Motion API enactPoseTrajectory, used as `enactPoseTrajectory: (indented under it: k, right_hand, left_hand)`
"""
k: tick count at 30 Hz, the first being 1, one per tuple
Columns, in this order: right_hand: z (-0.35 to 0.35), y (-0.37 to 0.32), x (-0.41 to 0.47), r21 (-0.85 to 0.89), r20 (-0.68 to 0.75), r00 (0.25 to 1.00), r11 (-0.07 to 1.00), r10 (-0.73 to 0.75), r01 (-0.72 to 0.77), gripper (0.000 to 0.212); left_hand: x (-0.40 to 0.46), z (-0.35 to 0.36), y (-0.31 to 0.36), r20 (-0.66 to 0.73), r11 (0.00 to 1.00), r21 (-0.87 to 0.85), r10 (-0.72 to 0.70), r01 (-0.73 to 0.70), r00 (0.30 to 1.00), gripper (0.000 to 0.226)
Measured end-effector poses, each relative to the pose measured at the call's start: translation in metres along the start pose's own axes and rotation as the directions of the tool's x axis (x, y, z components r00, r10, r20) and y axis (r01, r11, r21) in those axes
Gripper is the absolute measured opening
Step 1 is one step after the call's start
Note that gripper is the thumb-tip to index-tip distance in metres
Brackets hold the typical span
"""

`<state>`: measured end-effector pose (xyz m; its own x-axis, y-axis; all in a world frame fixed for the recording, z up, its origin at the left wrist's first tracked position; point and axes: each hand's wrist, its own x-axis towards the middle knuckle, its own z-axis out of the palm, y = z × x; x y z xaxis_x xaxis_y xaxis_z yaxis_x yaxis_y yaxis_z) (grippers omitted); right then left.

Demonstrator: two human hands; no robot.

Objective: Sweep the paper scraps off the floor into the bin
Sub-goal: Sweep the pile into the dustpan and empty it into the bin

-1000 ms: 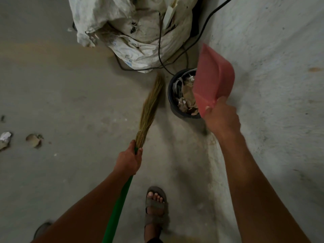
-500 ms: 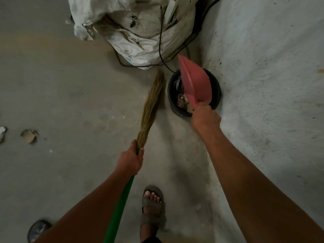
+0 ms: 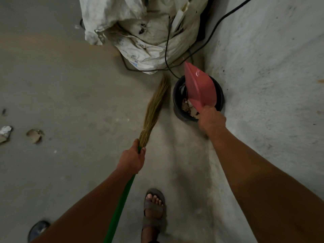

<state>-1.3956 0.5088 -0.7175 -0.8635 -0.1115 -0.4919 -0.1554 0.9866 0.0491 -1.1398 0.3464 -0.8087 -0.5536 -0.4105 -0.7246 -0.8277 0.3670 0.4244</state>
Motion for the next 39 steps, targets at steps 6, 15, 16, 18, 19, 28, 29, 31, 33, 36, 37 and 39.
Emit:
enactPoseTrajectory:
  k: [6,15,16,18,19,28,29,31,33,36,37,39]
  right_hand:
    - [0.001,-0.007,-0.044,0.091,-0.099,0.992,0.993,0.078,-0.069,0.044]
    - [0.068,-0.063,-0.141,0.430,-0.263,0.897,0.875,0.354,-0.220,0.039]
    - [0.075,-0.074,-0.152,0.440,-0.289,0.894,0.877,0.343,-0.194,0.038]
    - [0.088,-0.098,-0.171,0.444,-0.307,0.903,0.884,0.302,-0.145,0.036]
    - [0.095,-0.111,-0.180,0.436,-0.304,0.913,0.892,0.270,-0.118,0.035]
    - [0.140,-0.241,-0.237,0.333,-0.230,0.973,0.936,-0.034,0.112,0.032]
    - [0.144,-0.256,-0.242,0.322,-0.237,0.969,0.936,-0.065,0.142,0.032]
    - [0.150,-0.285,-0.253,0.289,-0.233,0.965,0.940,-0.118,0.184,0.032]
    - [0.155,-0.312,-0.263,0.253,-0.206,0.964,0.943,-0.167,0.217,0.031]
    - [0.166,-0.352,-0.280,0.190,-0.152,0.961,0.947,-0.231,0.258,0.030]
    - [0.171,-0.365,-0.285,0.163,-0.133,0.960,0.950,-0.248,0.268,0.030]
    - [0.180,-0.392,-0.296,0.118,-0.094,0.953,0.948,-0.287,0.297,0.030]
  left_hand:
    - [-0.008,-0.022,-0.022,-0.049,0.999,-0.024,0.036,-0.037,0.998,0.068]
    - [-0.040,-0.051,-0.086,-0.097,0.993,-0.112,0.035,-0.046,0.995,0.066]
    - [-0.044,-0.055,-0.095,-0.105,0.992,-0.116,0.029,-0.041,0.994,0.066]
    - [-0.051,-0.066,-0.114,-0.117,0.992,-0.123,0.023,-0.038,0.993,0.066]
    - [-0.054,-0.072,-0.124,-0.122,0.991,-0.129,0.022,-0.038,0.992,0.065]
    - [-0.071,-0.136,-0.225,-0.186,0.968,-0.249,-0.086,0.038,0.979,0.059]
    - [-0.072,-0.143,-0.238,-0.196,0.963,-0.264,-0.102,0.048,0.975,0.059]
    - [-0.074,-0.156,-0.264,-0.213,0.952,-0.299,-0.130,0.063,0.968,0.059]
    - [-0.076,-0.168,-0.290,-0.232,0.940,-0.332,-0.155,0.072,0.960,0.060]
    - [-0.078,-0.188,-0.329,-0.256,0.929,-0.361,-0.179,0.078,0.950,0.060]
    - [-0.079,-0.195,-0.342,-0.257,0.925,-0.371,-0.188,0.083,0.948,0.060]
    - [-0.080,-0.209,-0.368,-0.252,0.912,-0.399,-0.209,0.096,0.945,0.060]
